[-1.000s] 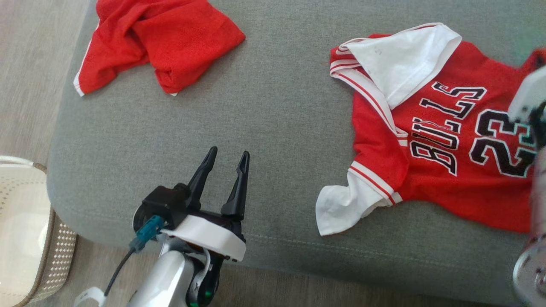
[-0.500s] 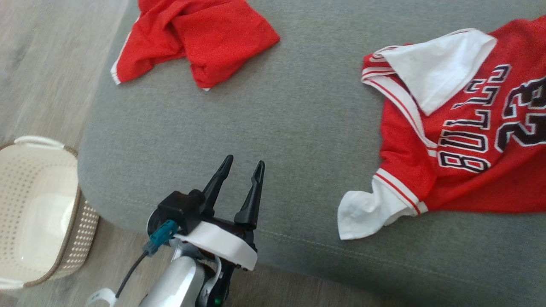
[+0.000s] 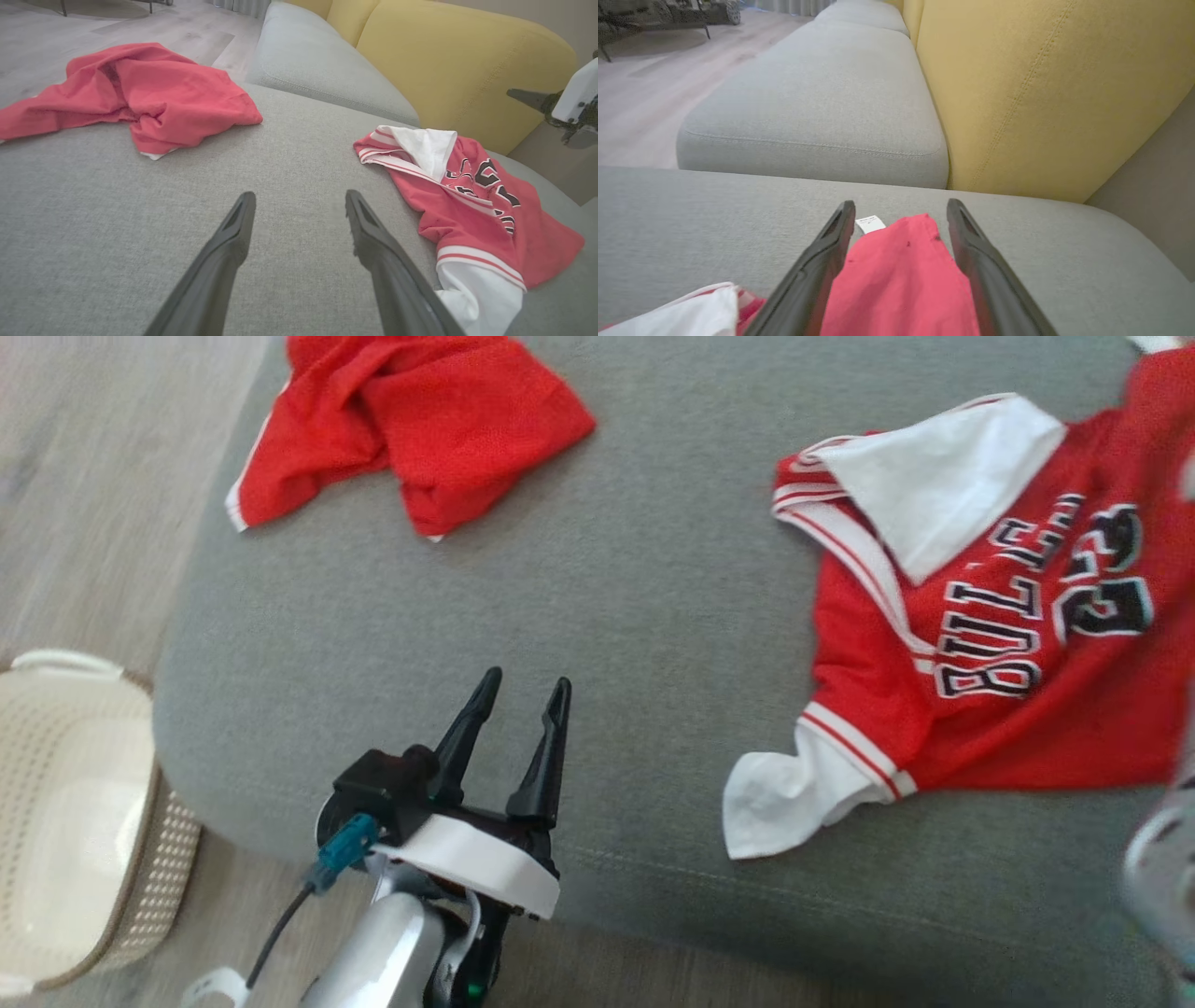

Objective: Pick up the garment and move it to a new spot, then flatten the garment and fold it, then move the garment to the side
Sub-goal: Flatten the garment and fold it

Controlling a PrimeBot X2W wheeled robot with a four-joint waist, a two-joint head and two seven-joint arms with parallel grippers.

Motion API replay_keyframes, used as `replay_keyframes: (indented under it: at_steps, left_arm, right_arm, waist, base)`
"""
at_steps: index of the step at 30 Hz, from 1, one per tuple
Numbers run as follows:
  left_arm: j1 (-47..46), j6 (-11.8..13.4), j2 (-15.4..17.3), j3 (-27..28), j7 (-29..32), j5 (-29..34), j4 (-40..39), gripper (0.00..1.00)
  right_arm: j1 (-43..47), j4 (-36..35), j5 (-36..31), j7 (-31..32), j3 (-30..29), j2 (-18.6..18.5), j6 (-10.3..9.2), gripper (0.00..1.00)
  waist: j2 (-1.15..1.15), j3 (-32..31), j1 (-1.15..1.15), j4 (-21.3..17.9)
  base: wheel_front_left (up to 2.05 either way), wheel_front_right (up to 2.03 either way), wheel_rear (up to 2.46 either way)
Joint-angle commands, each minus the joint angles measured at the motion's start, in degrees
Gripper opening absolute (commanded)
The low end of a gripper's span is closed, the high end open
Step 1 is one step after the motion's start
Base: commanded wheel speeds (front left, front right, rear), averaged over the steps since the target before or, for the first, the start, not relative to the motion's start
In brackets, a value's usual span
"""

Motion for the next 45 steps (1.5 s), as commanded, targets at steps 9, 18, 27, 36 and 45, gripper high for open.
replay_keyframes:
  at_steps: [9, 18, 27, 36, 45]
  left_arm:
    - [0.88, 1.28, 0.11, 3.46, -0.7, 0.47, -2.4, 1.0]
    - [2.24, 1.66, 0.11, 3.01, -0.7, 0.6, -2.06, 1.0]
    - [2.1, -1.46, 0.41, -0.33, -0.7, 3.93, 2.43, 1.0]
    - [-0.13, -6.17, 3.93, -9.83, -0.55, 11.0, 11.49, 1.0]
    - [-2.95, -4.77, 5.27, -13.72, -0.61, 16.94, 17.23, 1.0]
  right_arm:
    - [7.19, 2.29, 12.9, -11.72, 12.08, 5.66, -0.02, 1.0]
    - [25.65, -9.98, 41.0, -13.13, 31.26, 5.73, -0.02, 1.0]
    - [39.42, -28.41, 49.71, -11.48, 36.31, 5.73, -0.02, 1.0]
    - [42.32, -33.62, 51.2, -8.29, 34.25, 5.74, -0.02, 1.0]
    - [41.8, -33.49, 52.35, -8.5, 34.93, 5.74, -0.02, 1.0]
  waist:
    - [0.0, -6.67, 0.0, -8.97]
    - [0.0, -10.11, 0.0, -14.65]
    - [0.0, -8.65, 0.0, -18.84]
    - [0.0, -7.8, 0.0, -20.08]
    - [0.0, -7.07, 0.0, -21.27]
  base:
    - [0.0, 0.0, 0.0]
    - [0.0, 0.0, 0.0]
    - [0.0, 0.0, 0.0]
    - [0.0, 0.0, 0.0]
    - [0.0, 0.0, 0.0]
